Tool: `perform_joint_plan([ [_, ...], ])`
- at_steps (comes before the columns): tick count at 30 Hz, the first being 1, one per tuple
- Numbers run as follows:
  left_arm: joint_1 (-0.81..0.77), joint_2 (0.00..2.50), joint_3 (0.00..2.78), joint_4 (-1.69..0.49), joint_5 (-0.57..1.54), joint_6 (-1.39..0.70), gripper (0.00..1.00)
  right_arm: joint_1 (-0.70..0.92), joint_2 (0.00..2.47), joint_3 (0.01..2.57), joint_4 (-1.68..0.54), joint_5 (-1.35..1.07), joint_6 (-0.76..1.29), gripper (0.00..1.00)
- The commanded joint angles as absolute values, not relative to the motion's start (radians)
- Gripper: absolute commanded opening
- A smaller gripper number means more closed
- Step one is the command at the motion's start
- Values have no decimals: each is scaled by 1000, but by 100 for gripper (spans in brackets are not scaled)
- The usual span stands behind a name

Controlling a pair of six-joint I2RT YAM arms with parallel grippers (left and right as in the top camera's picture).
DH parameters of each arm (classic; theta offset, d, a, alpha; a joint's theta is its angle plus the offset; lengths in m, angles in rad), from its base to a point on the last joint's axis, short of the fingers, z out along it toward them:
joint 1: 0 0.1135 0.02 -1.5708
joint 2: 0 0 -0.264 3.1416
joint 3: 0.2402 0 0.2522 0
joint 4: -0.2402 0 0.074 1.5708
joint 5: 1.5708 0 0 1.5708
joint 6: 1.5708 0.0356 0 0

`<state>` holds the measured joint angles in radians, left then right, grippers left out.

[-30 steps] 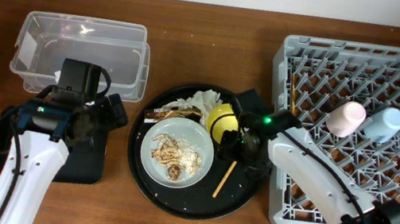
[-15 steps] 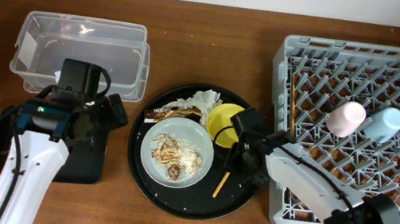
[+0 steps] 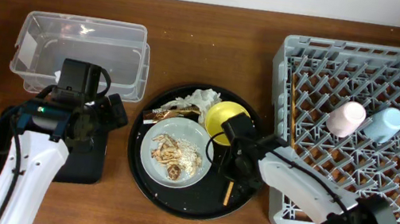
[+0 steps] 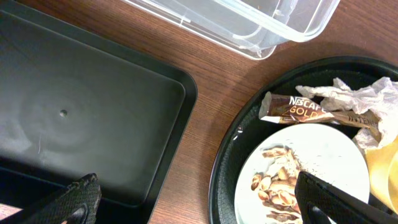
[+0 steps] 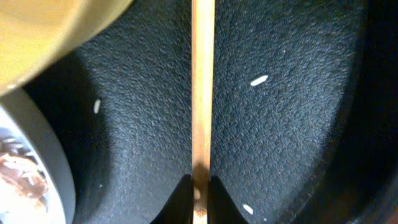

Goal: Sort waste into correct bins and load items into the dishwasher rack
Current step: 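Return the right gripper to the tray and grasp the remaining chopstick, then carry the second chopstick to the rack's left edge and release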

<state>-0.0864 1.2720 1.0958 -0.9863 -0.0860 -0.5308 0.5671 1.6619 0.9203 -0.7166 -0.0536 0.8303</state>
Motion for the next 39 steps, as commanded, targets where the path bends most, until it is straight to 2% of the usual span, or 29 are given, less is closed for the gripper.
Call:
perform_joint_plan([
  [1, -82, 1266, 1110, -989, -87, -522, 99, 527, 1588, 1026, -818, -25, 810, 8],
  [8, -82, 1266, 1110, -989, -87, -522, 99, 286, 1423, 1309, -1076, -38, 450, 8],
  [12, -82, 1266, 1110, -989, -87, -522, 99, 164, 1393, 1377, -1051, -46, 220, 8],
  [14, -82, 1266, 1110, -989, -87, -522, 99, 132, 1418, 1373, -1031, -44, 171, 9],
  [19, -82, 1266, 1110, -989, -87, -522, 99, 116, 1538, 1373, -926, -16, 127, 10],
  [21, -82, 1266, 1110, -989, -87, -522, 99, 116, 1594, 1373, -896, 9, 127, 13],
  [22, -82, 1266, 1110, -989, -87, -522, 99, 116, 1641, 1373, -880, 12, 127, 17],
  [27, -82, 1266, 1110, -989, -87, -522, 99, 117, 1718, 1373, -892, 11, 134, 25],
  [31, -82, 1266, 1110, -989, -87, -522, 99, 117, 1681, 1374, -963, -4, 201, 25],
  [34, -82, 1266, 1110, -989, -87, -523, 99, 117, 1606, 1374, -1038, -104, 204, 27],
  [36, -82, 1266, 1110, -989, -87, -522, 99, 117, 1512, 1374, -1129, -135, 280, 31],
  [39, -82, 1266, 1110, -989, -87, -522, 99, 117, 1380, 1374, -1234, -113, 347, 33],
])
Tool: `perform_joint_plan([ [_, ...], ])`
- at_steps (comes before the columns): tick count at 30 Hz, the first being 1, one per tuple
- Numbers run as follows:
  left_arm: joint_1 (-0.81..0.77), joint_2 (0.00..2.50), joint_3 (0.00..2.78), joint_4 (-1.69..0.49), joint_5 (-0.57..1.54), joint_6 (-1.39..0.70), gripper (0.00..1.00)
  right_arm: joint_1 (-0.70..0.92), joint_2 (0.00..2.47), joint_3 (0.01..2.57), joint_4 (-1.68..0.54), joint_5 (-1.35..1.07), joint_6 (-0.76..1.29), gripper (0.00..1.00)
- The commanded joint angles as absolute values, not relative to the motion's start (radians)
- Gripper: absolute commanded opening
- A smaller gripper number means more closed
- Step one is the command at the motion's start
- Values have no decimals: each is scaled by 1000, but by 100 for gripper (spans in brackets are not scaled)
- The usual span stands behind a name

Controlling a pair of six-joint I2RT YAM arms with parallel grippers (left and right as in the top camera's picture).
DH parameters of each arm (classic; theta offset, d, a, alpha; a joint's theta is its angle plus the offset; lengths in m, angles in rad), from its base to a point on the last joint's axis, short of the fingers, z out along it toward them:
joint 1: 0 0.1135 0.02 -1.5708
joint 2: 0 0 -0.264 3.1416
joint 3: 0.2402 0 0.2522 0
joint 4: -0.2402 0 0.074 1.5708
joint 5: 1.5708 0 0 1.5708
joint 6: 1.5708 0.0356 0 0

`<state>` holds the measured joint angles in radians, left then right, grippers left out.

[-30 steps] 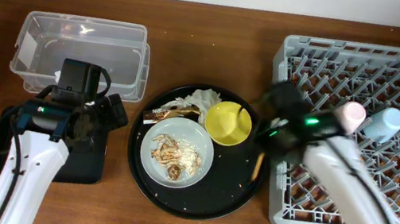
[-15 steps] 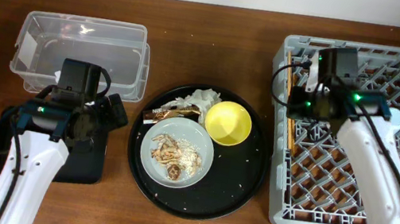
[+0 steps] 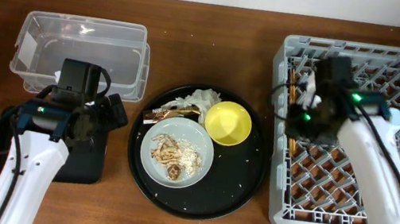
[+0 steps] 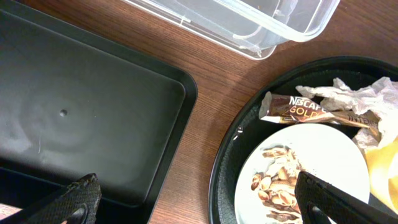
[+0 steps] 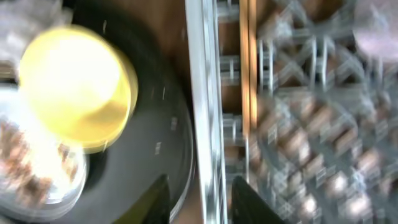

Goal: Sort waste into correct bins and load items into the dishwasher rack
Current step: 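Carry the second chopstick to the rack's left edge and release, then move the right gripper back toward the rack's right side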

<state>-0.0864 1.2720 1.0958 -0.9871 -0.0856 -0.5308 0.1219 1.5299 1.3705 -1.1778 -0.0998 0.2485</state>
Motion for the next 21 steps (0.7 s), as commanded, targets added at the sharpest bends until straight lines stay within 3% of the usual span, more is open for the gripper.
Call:
perform_joint_plan([
  [1, -82, 1266, 1110, -989, -87, -522, 99, 117, 1332, 1374, -1256, -81, 362, 35],
  [2, -82, 1266, 1110, -989, -87, -522, 99, 116, 1277, 1374, -1277, -7, 389, 50],
  [3, -82, 1266, 1110, -989, -87, -522, 99, 116, 1236, 1374, -1291, 76, 411, 98],
  [7, -82, 1266, 1110, -989, -87, -522, 99, 60, 1151, 1374, -1345, 287, 499, 99],
  [15, -82, 1266, 1110, -989, -96, -522, 99, -347, 1286, 1373, -1335, 181, 500, 98],
  [21, -82, 1266, 1110, -989, -143, -522, 99, -400, 1424, 1373, -1331, 168, 499, 98],
])
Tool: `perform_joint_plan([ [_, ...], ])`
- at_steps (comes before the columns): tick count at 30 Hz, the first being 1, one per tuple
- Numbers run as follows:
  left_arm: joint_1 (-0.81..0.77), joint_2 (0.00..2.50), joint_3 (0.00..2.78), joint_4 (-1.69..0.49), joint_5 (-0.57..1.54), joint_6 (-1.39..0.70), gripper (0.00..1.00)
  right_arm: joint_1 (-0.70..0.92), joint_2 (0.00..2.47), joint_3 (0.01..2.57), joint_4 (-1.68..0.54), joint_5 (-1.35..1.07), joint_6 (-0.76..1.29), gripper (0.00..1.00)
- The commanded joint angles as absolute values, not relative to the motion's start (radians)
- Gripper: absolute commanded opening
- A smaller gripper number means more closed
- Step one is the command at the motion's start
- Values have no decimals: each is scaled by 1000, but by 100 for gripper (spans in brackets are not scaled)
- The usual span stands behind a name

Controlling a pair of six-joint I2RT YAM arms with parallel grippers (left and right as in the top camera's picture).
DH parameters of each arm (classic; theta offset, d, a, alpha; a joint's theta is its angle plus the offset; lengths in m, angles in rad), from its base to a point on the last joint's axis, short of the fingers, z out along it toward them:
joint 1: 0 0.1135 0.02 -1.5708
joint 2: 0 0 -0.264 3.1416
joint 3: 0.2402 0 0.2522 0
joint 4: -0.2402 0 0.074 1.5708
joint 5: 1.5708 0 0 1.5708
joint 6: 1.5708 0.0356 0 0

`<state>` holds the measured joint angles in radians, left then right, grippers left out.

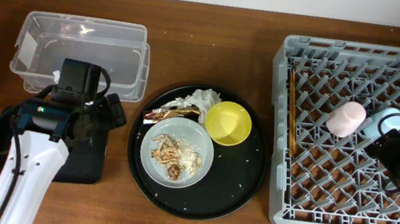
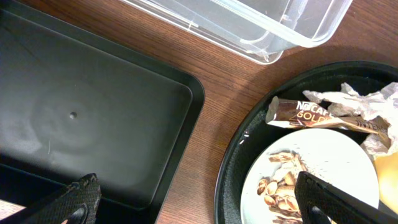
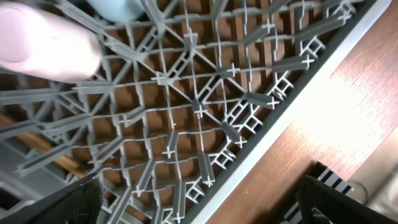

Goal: Sort waste into correct bins and load items into the dishwasher rack
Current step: 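Move the right gripper back toward the rack's right side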

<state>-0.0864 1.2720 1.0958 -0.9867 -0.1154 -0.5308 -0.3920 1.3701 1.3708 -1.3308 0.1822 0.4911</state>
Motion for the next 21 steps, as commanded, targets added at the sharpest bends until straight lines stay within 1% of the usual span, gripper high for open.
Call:
perform_joint_plan([
  [1, -82, 1266, 1110, -989, -143, -522, 99, -400, 1454, 1373, -1331, 168, 499, 98],
  [5, -82, 1266, 1110, -972, -117, -551, 99, -400, 1551, 1373, -1330, 168, 499, 98],
  [9, -82, 1266, 1110, -989, 143, -556, 99, -400, 1644, 1373, -1328, 168, 499, 98],
  [13, -82, 1266, 1110, -1015, 287, -551, 99, -400, 1699, 1373, -1328, 168, 499, 98],
  [16, -92, 1266, 1110, -994, 373, -479, 99, -400, 1711, 1373, -1328, 168, 499, 98],
  [19, -156, 1266, 1110, -956, 463, -399, 100, -400, 1711, 1373, -1328, 168, 499, 98],
  [21, -224, 1266, 1110, -942, 471, -386, 98, -400, 1711, 1373, -1328, 168, 499, 98],
])
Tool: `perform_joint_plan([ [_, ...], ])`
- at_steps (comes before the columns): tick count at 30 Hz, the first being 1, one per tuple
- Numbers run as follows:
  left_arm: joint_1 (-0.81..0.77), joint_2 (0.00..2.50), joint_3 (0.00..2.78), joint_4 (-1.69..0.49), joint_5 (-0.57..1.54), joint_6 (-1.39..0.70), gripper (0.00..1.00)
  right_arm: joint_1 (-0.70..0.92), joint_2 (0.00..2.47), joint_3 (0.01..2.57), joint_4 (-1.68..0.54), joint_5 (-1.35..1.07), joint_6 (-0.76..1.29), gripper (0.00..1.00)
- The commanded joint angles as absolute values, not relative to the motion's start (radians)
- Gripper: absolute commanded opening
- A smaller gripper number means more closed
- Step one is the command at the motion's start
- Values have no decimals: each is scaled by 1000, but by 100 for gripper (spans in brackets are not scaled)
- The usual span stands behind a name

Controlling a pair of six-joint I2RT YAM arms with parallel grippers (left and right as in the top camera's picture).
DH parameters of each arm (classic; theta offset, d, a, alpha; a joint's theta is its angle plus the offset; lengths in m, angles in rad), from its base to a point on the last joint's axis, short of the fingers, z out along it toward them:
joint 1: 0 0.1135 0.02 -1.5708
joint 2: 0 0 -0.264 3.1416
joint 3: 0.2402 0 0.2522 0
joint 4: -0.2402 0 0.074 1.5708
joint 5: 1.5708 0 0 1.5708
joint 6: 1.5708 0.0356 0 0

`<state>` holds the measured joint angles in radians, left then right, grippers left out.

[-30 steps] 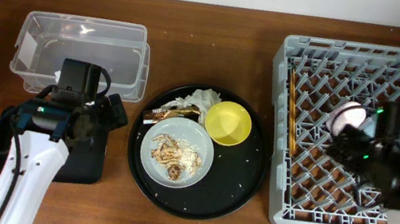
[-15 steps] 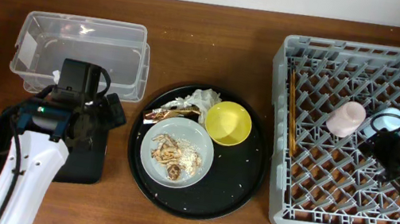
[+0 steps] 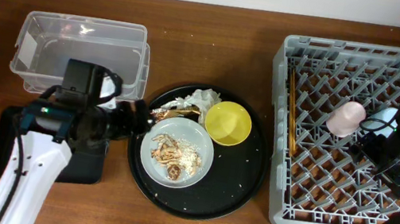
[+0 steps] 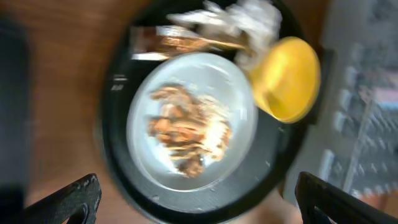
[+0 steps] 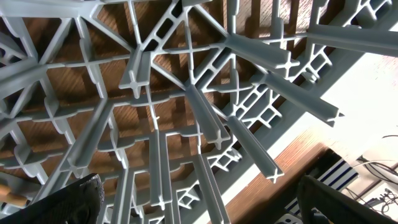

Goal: Sort waste into correct bins and load items into the dishwasher rack
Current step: 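Move the right gripper back toward the rack's right side, then reach the left gripper to the white plate rim and grasp it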

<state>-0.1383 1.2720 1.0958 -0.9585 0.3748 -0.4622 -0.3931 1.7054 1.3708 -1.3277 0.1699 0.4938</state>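
Observation:
A round black tray carries a white plate of food scraps, a yellow bowl, a coffee sachet and crumpled tissue. My left gripper hangs open over the tray's left edge. Its blurred wrist view shows the plate, bowl and sachet below the open left gripper. The grey dishwasher rack holds wooden chopsticks, a pink cup and a blue cup partly hidden by my right arm. My right gripper is open and empty just above the rack grid.
A clear plastic bin stands at the back left, with a black rectangular tray in front of it under my left arm. The right arm crosses the rack's right side, beside the table's right edge.
My left gripper has moved right, from above the black rectangular tray to above the round tray and plate. The right gripper has shifted a little over the rack's right part and sits closer to the grid.
My right gripper was shut on a chopstick lying on the round tray. Then it was at the rack's left side. Then the chopstick lay in the rack and the gripper was open over the rack's right. My left gripper stayed over the black rectangular tray until now.

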Motion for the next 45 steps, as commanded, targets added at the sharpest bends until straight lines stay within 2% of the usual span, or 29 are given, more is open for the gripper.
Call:
perform_joint_plan([
  [1, -258, 1266, 1110, -936, 471, -386, 95, -400, 1711, 1373, -1328, 168, 499, 98],
  [3, -335, 1266, 1110, -914, 471, -364, 89, -400, 1711, 1373, -1328, 168, 499, 98],
  [7, -511, 1272, 1110, -830, 437, -365, 89, -400, 1711, 1373, -1328, 168, 499, 98],
  [10, -637, 1291, 1110, -776, 253, -365, 89, -400, 1711, 1373, -1328, 168, 499, 98],
  [14, -716, 1341, 1110, -775, 60, -364, 89, -400, 1711, 1373, -1328, 168, 499, 98],
  [16, -745, 1388, 1110, -774, -20, -364, 91, -400, 1711, 1373, -1328, 168, 499, 98],
  [18, -760, 1449, 1110, -774, -59, -366, 98, -400, 1711, 1373, -1328, 168, 499, 98],
  [21, -759, 1511, 1110, -785, 23, -464, 97, -400, 1711, 1373, -1328, 168, 499, 98],
  [23, -762, 1550, 1110, -782, 121, -485, 92, -400, 1711, 1373, -1328, 168, 499, 98],
  [25, -775, 1567, 1110, -782, 88, -484, 89, -400, 1711, 1373, -1328, 168, 499, 98],
  [27, -796, 1575, 1110, -777, 28, -480, 78, -400, 1711, 1373, -1328, 168, 499, 98],
  [29, -833, 1589, 1110, -763, -36, -477, 72, -400, 1711, 1373, -1328, 168, 499, 98],
  [35, -902, 1628, 1110, -714, -50, -487, 67, -400, 1711, 1373, -1328, 168, 499, 98],
  [45, -903, 1704, 1109, -696, -49, -538, 64, -400, 1711, 1373, -1328, 168, 499, 98],
])
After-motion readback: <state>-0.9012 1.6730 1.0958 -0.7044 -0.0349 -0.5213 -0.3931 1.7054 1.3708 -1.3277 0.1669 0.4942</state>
